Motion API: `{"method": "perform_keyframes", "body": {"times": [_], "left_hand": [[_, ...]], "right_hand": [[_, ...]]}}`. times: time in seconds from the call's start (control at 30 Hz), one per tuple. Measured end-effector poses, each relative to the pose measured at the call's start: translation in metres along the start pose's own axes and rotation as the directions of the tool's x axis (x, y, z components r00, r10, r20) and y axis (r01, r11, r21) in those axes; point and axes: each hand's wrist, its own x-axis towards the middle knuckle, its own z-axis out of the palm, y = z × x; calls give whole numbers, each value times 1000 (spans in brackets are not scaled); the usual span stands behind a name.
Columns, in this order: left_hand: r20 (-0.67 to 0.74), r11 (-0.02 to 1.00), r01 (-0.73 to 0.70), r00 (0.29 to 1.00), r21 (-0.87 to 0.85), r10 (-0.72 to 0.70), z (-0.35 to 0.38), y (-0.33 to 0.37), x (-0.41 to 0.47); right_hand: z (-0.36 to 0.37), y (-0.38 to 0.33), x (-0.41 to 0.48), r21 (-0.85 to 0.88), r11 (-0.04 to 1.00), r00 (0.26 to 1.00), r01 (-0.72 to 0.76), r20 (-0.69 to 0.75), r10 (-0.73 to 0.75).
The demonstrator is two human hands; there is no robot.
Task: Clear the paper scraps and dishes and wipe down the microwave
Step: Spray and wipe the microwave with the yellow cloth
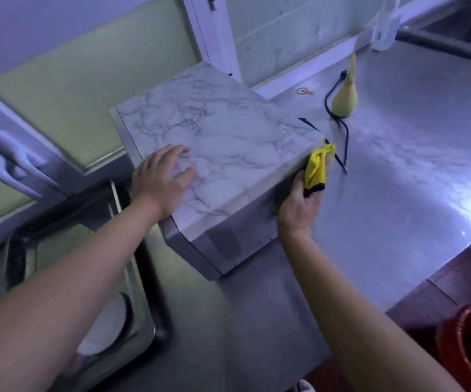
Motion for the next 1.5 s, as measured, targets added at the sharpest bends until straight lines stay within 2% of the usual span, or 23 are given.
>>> {"method": "perform_keyframes", "body": {"times": [0.1, 0.3, 0.4, 0.5, 0.63, 0.67, 0.73, 0.87, 0.93, 1.0, 1.1, 1.17, 1.27, 1.37, 1.5], "left_hand": [[-5, 1000, -12, 1000, -14, 12, -1, 3, 3], [0, 998, -28, 1000, -51, 28, -2, 2, 3], [16, 999, -7, 1000, -40, 8, -3, 1, 4], [30, 999, 2, 1000, -38, -1, -2, -1, 1], [47, 999, 16, 999, -34, -14, -3, 2, 0], [49, 999, 20, 999, -32, -18, -4, 3, 0], [50, 999, 23, 999, -27, -22, -4, 3, 0], [31, 999, 9, 999, -37, -8, -3, 1, -1], [19, 999, 7, 1000, -48, -7, -4, 1, 0], [16, 999, 8, 1000, -45, -7, -3, 1, 0], [-3, 999, 2, 1000, -49, -2, -3, 0, 2], [-9, 999, 2, 1000, -54, -2, -2, 0, 3], [-13, 997, 1, 1000, -78, -2, -1, 0, 2], [-17, 996, -2, 1000, -84, 1, -2, 0, 2], [-7, 994, 15, 1000, -105, -16, -3, 2, 1]], "right_hand": [[10, 18, -52, 26, 1000, 1000, -6, -23, 7], [23, 36, -204, 6, 997, 959, -77, 275, 72], [26, 39, -241, -17, 995, 894, -101, 438, 98], [16, 39, -255, 53, 986, 832, -156, 545, 102], [-10, 36, -242, 78, 928, 702, -364, 678, 219], [-21, 36, -237, 83, 904, 689, -420, 678, 258], [-45, 38, -221, 68, 889, 719, -453, 618, 320], [-81, 42, -164, 60, 872, 852, -485, 257, 456], [-81, 36, -121, 75, 936, 935, -344, 122, 333], [-72, 28, -69, 81, 990, 991, -113, 80, 107], [-44, 30, 2, 33, 991, 980, 130, 149, -133], [-24, 38, 20, -53, 978, 966, 202, 176, -190], [-6, 49, 11, -49, 984, 984, 173, 58, -170], [1, 59, -19, -19, 998, 998, 60, -1, -60], [14, 58, -108, -2, 993, 988, -122, 94, 122]]}}
